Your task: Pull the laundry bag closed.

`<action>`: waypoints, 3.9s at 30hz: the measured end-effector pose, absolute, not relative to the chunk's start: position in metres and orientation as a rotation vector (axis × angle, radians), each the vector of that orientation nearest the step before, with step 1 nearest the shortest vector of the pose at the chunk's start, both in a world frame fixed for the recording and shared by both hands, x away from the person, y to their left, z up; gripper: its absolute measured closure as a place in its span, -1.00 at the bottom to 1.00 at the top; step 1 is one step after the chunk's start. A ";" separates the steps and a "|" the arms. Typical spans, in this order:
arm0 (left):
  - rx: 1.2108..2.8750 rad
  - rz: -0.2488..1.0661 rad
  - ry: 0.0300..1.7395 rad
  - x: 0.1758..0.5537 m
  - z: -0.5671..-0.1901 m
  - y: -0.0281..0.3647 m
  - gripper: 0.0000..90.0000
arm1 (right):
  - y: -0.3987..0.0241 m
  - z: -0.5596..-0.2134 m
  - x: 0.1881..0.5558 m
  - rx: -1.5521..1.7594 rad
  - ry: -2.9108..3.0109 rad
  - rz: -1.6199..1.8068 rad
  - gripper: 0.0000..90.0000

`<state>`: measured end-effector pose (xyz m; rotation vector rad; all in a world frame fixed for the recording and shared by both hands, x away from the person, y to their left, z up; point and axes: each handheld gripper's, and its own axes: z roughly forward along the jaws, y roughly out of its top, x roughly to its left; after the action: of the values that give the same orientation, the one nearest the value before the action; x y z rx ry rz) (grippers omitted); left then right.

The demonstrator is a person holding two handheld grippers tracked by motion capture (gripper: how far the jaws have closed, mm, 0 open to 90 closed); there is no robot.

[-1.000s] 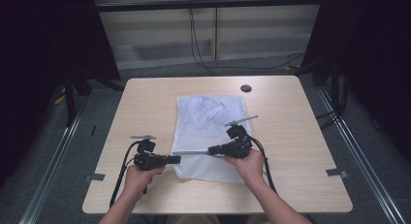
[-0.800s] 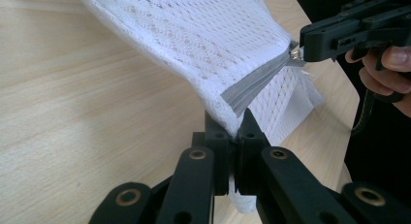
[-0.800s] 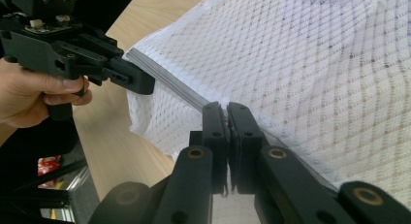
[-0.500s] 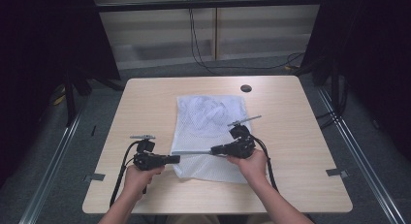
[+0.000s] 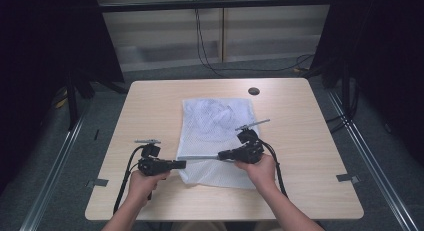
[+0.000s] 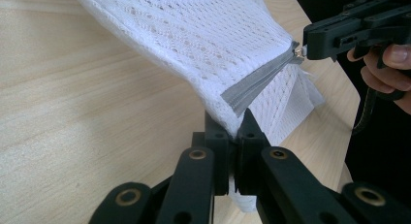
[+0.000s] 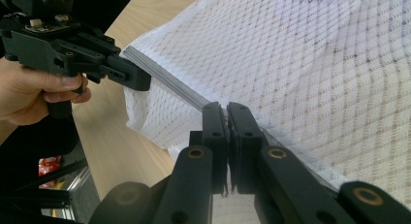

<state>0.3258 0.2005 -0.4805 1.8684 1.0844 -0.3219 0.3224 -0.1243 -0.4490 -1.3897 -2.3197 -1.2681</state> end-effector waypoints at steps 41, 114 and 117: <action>1.873 -0.314 1.089 0.325 -0.479 0.201 0.94 | -0.147 -0.450 0.319 -1.430 -2.314 -1.269 0.93; 1.875 -0.302 1.093 0.325 -0.478 0.202 0.94 | -0.172 -0.449 0.314 -1.467 -2.329 -1.262 0.93; 1.869 -0.304 1.097 0.326 -0.479 0.203 0.94 | -0.176 -0.451 0.315 -1.479 -2.325 -1.263 0.93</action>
<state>0.3255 0.2029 -0.4787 1.8694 1.0967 -0.3037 0.3146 -0.1763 -0.4512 -1.4791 -2.3251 -1.2632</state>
